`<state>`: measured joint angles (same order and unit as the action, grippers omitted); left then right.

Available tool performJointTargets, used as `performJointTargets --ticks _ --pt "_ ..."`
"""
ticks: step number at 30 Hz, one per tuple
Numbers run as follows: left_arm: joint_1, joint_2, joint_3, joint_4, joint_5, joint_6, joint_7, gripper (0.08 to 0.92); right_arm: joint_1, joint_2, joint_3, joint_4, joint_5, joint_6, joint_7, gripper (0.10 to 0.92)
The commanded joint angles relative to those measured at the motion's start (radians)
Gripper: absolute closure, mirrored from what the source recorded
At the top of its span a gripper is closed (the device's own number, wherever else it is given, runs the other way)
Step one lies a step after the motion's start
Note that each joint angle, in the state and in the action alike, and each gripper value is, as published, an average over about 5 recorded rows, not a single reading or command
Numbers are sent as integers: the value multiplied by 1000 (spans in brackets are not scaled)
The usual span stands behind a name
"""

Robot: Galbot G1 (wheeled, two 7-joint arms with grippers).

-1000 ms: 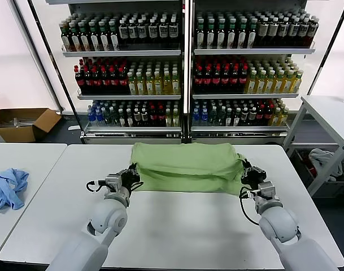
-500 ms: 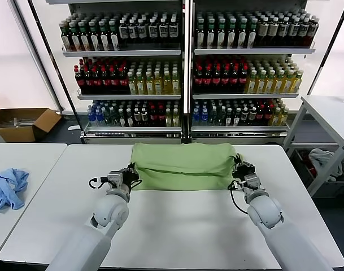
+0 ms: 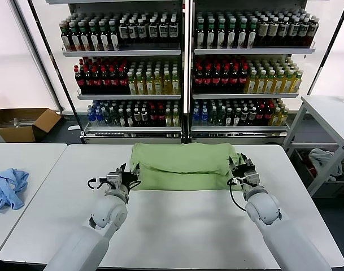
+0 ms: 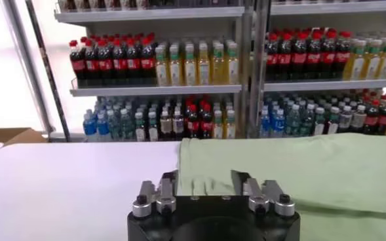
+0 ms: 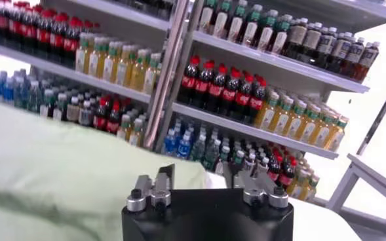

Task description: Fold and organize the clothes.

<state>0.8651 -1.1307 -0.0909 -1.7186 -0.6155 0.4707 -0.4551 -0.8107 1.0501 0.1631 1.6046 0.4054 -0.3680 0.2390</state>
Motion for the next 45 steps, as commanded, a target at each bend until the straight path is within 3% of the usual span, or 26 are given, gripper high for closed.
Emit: performJointTargets --ticks 1,6,14,23,45 --pt "19 12 0 -99 -5 4 0 277 19 8 -1 36 89 -57 8 266" --pt "116 66 -22 -186 -31 8 11 185 -83 -35 52 157 116 -68 20 206" --pt "271 130 -71 -260 -82 36 78 177 -416 -65 189 341 128 1 92 203" --pt "256 91 -72 -145 -82 -2 87 177 -538 -49 257 284 147 89 82 203" --pt "156 42 -83 29 -108 -52 95 177 -375 -2 196 148 137 90 43 224"
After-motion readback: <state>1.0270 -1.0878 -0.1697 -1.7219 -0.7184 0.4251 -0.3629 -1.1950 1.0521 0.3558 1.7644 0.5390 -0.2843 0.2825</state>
